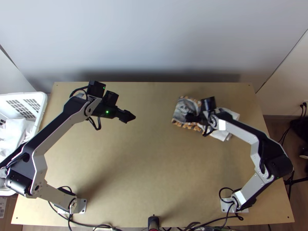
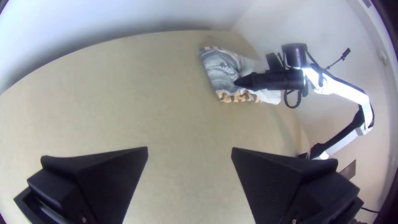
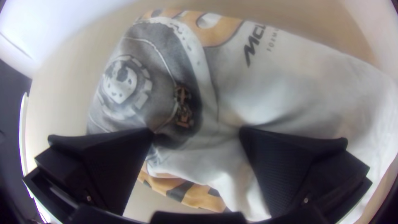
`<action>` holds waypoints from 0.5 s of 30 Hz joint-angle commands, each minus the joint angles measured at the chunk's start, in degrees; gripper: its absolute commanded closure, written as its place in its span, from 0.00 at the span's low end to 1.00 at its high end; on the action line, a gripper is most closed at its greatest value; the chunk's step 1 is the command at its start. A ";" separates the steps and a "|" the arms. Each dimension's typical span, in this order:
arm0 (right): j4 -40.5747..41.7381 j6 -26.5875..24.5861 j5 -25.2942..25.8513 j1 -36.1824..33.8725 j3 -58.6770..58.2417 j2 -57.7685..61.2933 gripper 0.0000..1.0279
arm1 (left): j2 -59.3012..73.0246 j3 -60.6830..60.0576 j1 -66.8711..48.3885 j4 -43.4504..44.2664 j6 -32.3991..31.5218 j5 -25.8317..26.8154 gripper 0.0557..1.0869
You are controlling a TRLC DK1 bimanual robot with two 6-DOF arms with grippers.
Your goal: Fold the t-shirt
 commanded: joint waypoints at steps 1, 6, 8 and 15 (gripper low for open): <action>0.10 0.63 0.19 -8.72 5.64 3.89 0.05 | -0.37 0.02 0.73 -0.22 0.67 -0.01 0.05; 0.01 -0.25 0.36 -13.82 11.26 6.70 0.05 | -0.90 -0.07 0.73 -0.57 0.93 -0.01 0.05; -0.17 -0.16 1.33 -15.57 13.28 7.67 0.05 | -1.16 -0.16 0.81 -0.57 1.11 -0.01 0.05; -2.45 1.25 4.05 -19.18 18.56 10.57 0.05 | -2.22 -1.21 1.43 -0.66 1.37 -0.01 0.05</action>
